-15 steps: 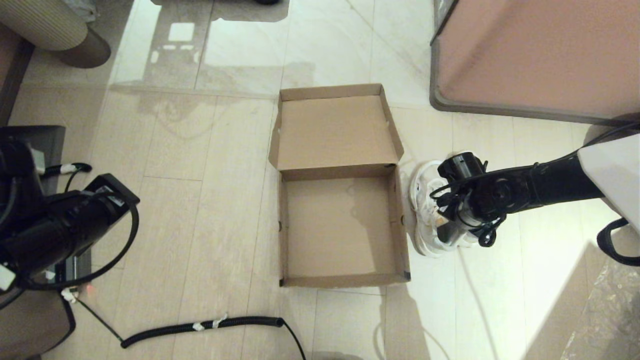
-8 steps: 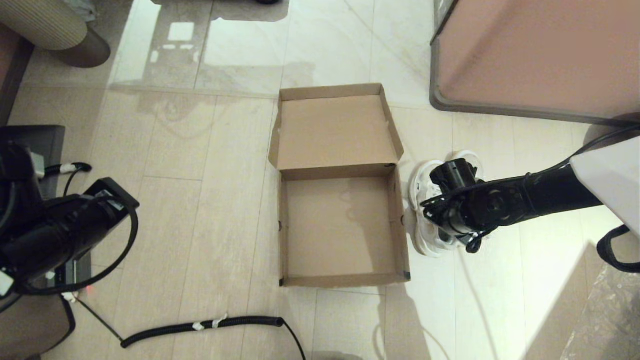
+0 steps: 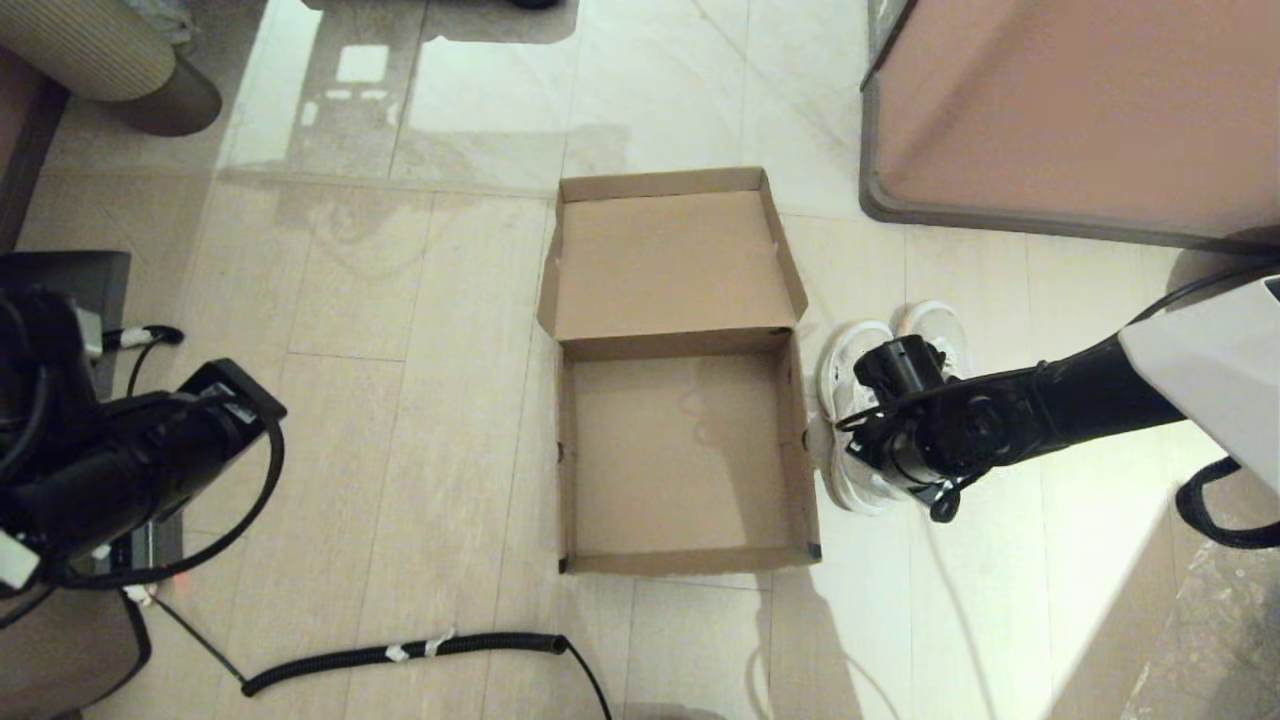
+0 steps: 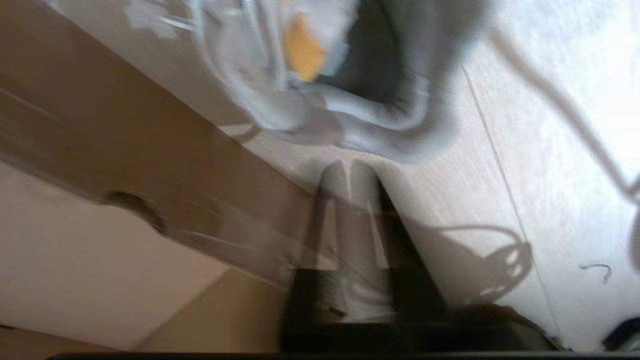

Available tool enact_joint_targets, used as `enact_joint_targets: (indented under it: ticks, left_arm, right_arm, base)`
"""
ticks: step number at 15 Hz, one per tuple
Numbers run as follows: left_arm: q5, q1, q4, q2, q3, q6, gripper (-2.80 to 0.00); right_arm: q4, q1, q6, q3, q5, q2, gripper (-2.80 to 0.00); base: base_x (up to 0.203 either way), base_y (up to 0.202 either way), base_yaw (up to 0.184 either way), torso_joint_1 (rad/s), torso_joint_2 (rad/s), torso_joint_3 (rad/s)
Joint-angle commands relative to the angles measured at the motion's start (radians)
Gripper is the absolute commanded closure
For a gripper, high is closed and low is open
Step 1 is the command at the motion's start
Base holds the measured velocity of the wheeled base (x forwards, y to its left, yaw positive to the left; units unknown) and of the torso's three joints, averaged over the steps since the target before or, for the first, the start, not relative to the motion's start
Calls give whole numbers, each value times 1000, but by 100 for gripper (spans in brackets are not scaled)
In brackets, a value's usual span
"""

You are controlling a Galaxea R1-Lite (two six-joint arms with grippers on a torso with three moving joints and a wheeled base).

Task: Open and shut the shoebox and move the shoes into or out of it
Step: Put the shoes out of the shoe box

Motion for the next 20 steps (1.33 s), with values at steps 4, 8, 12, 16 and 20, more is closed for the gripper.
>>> enact_joint_targets:
  ticks: [4, 8, 12, 16, 20]
  left_arm:
    - [2, 1, -5, 15, 1, -4, 0]
    - [2, 1, -3, 18, -2, -4, 0]
    - [1, 1, -3, 23, -4, -4, 0]
    - [-1, 1, -14, 55, -13, -8, 0]
    - [-1, 1, -15, 60, -18, -8, 0]
  right_arm:
    - [-60, -3, -34, 46, 34, 35, 0]
    - [-88, -2, -91, 5, 29, 97, 0]
    - [-65, -17, -131, -41, 33, 51, 0]
    - [45, -23, -145, 67, 90, -149, 0]
    - [55, -93, -161, 166, 144, -176, 0]
  base:
    - [0, 0, 0, 0, 0, 0]
    - [0, 0, 0, 0, 0, 0]
    - [0, 0, 0, 0, 0, 0]
    - [0, 0, 0, 0, 0, 0]
    - [0, 0, 0, 0, 0, 0]
